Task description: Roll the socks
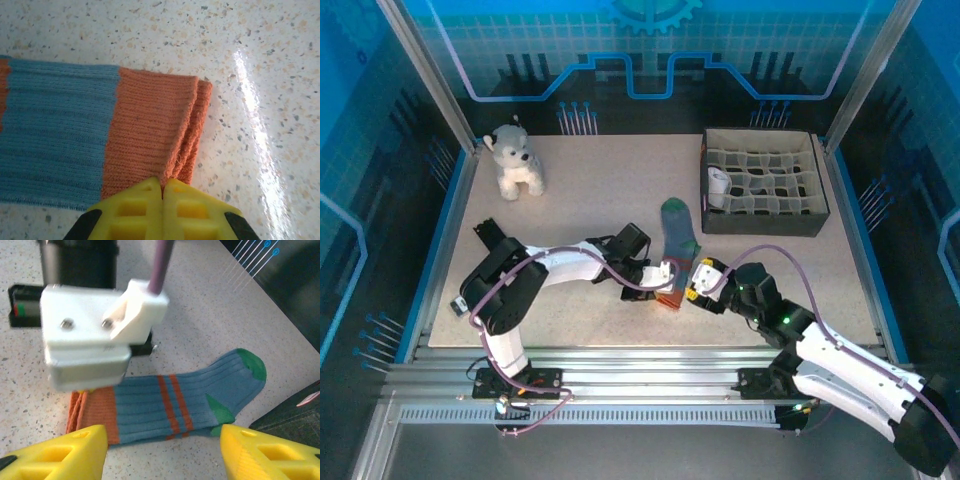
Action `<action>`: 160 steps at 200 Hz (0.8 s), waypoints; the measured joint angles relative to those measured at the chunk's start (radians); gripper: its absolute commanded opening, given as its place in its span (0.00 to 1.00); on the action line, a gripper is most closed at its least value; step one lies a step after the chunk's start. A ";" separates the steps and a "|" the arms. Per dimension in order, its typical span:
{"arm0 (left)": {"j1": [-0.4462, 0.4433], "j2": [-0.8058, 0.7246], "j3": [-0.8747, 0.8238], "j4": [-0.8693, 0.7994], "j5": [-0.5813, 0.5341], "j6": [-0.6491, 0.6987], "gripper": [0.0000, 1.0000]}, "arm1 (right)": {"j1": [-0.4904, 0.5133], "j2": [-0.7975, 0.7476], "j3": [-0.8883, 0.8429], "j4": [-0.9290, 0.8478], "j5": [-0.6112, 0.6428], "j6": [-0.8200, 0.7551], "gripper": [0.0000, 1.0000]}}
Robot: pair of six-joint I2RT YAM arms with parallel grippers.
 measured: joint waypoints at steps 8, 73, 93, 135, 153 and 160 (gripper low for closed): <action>0.015 0.000 0.014 -0.022 0.023 -0.005 0.00 | 0.001 0.008 -0.003 0.000 -0.005 -0.004 0.62; 0.102 0.037 0.176 -0.169 0.176 -0.022 0.00 | 0.056 0.223 -0.005 0.033 -0.043 -0.077 0.62; 0.107 0.068 0.214 -0.215 0.207 -0.021 0.00 | 0.066 0.270 -0.005 0.057 -0.042 -0.107 0.62; 0.114 0.094 0.241 -0.268 0.243 -0.023 0.00 | 0.076 0.328 -0.003 0.117 -0.042 -0.153 0.62; 0.114 0.097 0.253 -0.276 0.250 -0.032 0.00 | 0.077 0.356 0.005 0.133 -0.041 -0.167 0.61; 0.115 0.098 0.258 -0.279 0.251 -0.040 0.00 | 0.078 0.367 0.012 0.134 -0.038 -0.171 0.60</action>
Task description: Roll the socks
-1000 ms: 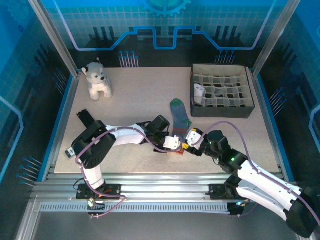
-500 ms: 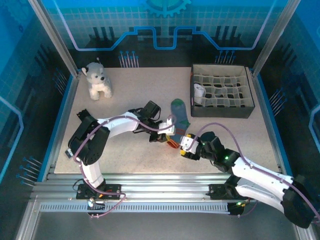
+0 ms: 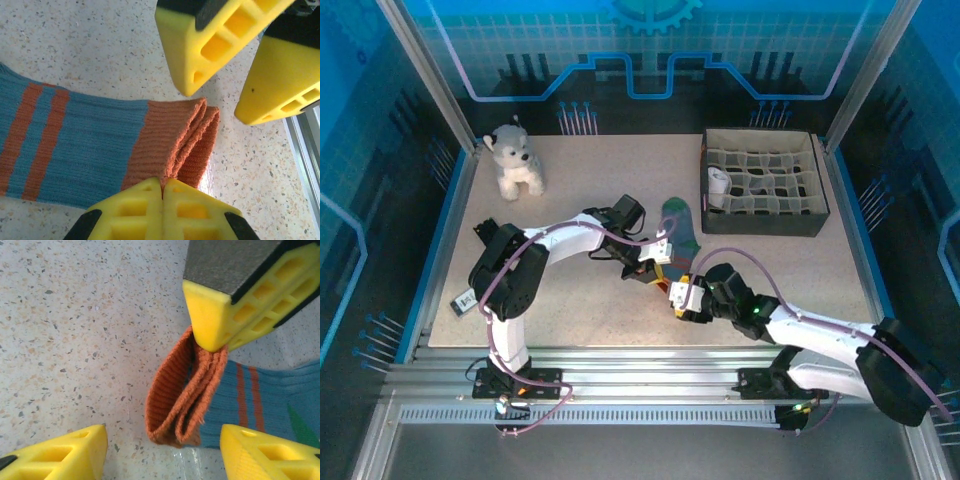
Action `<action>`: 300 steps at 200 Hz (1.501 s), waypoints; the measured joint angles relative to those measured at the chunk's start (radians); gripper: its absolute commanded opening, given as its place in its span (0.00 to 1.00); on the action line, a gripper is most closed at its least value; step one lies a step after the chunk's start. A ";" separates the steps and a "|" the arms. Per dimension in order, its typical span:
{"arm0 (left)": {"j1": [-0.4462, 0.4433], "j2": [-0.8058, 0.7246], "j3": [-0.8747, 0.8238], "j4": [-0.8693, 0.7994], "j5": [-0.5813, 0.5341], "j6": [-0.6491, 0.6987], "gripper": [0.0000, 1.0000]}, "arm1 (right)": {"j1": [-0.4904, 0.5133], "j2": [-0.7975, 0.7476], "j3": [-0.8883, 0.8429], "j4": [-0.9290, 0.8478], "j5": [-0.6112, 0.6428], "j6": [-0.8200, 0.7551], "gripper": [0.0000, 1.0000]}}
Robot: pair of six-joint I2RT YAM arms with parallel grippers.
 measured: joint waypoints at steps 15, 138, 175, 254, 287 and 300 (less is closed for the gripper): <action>0.004 0.001 0.011 -0.003 0.009 -0.009 0.00 | 0.007 0.020 0.018 0.008 0.012 0.000 0.60; 0.092 -0.098 -0.033 -0.080 -0.085 0.061 0.00 | 0.148 0.142 0.086 0.277 0.216 0.363 0.60; 0.106 -0.156 -0.111 -0.066 -0.165 0.090 0.00 | 0.131 0.167 0.225 0.108 0.362 0.645 0.62; 0.110 -0.156 -0.155 -0.031 -0.243 0.105 0.00 | -0.066 0.417 0.617 -0.368 0.385 1.169 0.58; 0.110 -0.156 -0.156 -0.021 -0.254 0.105 0.00 | -0.093 0.589 0.780 -0.504 0.375 1.257 0.57; 0.110 -0.156 -0.157 -0.014 -0.257 0.105 0.00 | -0.115 0.647 0.819 -0.545 0.374 1.280 0.58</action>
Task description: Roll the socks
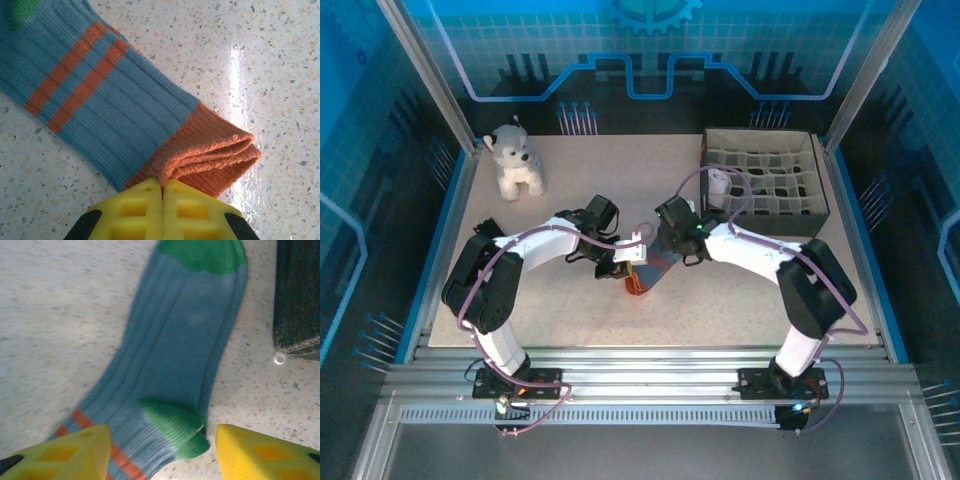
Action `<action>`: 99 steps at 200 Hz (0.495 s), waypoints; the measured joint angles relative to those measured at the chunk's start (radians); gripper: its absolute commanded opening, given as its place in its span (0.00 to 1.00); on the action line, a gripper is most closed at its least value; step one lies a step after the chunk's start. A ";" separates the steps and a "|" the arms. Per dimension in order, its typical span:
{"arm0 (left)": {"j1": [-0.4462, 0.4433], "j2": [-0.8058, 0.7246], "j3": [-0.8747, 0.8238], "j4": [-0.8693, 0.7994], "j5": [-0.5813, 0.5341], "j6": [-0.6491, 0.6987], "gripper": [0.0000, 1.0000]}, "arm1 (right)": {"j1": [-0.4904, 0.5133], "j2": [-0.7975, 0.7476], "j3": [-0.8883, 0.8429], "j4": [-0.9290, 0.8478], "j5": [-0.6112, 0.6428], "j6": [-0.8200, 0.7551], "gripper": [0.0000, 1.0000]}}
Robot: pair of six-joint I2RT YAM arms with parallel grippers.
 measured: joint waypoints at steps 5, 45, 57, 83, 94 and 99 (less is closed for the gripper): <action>0.000 0.000 -0.003 0.003 -0.001 0.000 0.00 | -0.009 0.020 0.013 -0.013 0.000 0.006 0.58; 0.000 0.000 -0.020 0.009 -0.008 0.000 0.00 | -0.061 0.150 0.119 -0.083 -0.016 0.011 0.58; 0.000 0.000 -0.019 0.010 -0.008 -0.001 0.00 | -0.071 0.183 0.148 -0.085 -0.026 0.006 0.55; 0.000 0.000 -0.020 0.009 -0.008 -0.002 0.00 | -0.084 0.250 0.200 -0.078 -0.059 -0.020 0.41; 0.000 0.000 -0.020 0.009 -0.008 -0.005 0.00 | -0.087 0.277 0.220 -0.077 -0.074 -0.028 0.36; 0.000 0.000 -0.020 0.009 -0.008 -0.006 0.00 | -0.088 0.291 0.233 -0.077 -0.079 -0.040 0.35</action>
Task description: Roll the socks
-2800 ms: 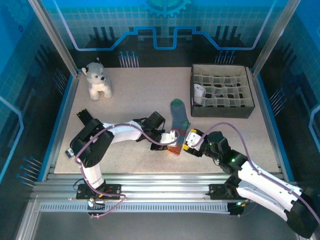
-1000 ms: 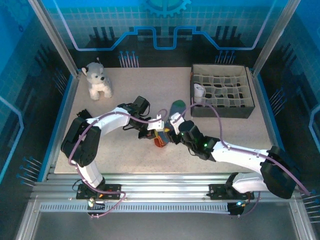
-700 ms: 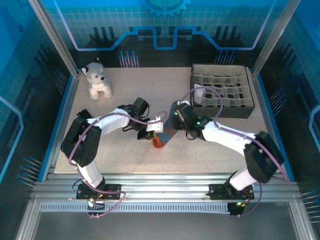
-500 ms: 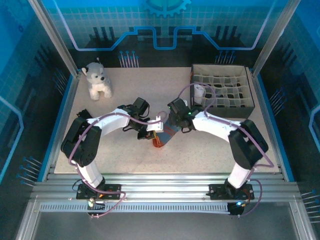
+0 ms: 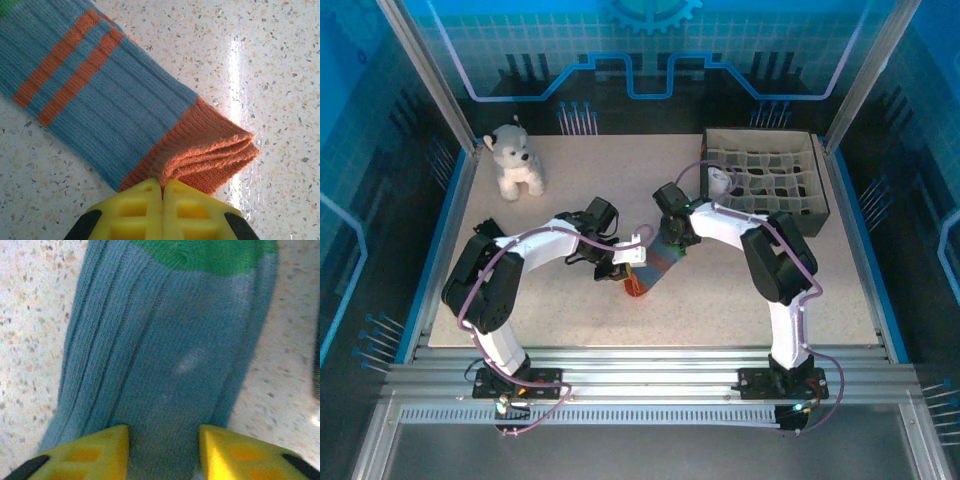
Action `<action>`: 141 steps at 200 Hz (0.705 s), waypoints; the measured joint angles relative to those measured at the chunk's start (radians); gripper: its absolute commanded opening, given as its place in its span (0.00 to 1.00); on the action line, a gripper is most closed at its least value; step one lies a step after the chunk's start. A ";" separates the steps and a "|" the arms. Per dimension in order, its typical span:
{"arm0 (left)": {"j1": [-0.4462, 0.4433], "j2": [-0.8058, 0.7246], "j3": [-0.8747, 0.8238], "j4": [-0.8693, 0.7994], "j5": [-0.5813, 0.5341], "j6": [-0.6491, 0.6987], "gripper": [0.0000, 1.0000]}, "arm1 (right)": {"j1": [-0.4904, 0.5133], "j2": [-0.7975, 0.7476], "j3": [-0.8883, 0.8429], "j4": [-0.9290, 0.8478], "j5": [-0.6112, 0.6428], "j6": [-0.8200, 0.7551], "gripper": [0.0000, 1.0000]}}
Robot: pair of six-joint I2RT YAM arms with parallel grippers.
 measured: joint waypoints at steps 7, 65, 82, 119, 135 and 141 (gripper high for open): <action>0.000 0.000 0.000 0.000 0.000 -0.002 0.00 | -0.001 0.016 0.021 0.000 -0.005 -0.009 0.34; 0.000 0.000 -0.010 0.018 -0.004 -0.006 0.00 | -0.011 0.153 0.223 0.018 -0.079 -0.081 0.33; -0.001 0.000 -0.011 0.026 -0.010 -0.023 0.00 | -0.015 0.195 0.289 0.018 -0.104 -0.111 0.34; -0.013 0.000 -0.014 0.036 -0.026 -0.051 0.00 | -0.036 0.217 0.332 0.047 -0.161 -0.187 0.48; -0.021 0.001 -0.018 0.037 -0.030 -0.055 0.00 | -0.049 0.195 0.302 0.086 -0.189 -0.234 0.50; -0.022 0.002 -0.018 0.037 -0.031 -0.055 0.00 | -0.051 0.174 0.273 0.106 -0.202 -0.250 0.50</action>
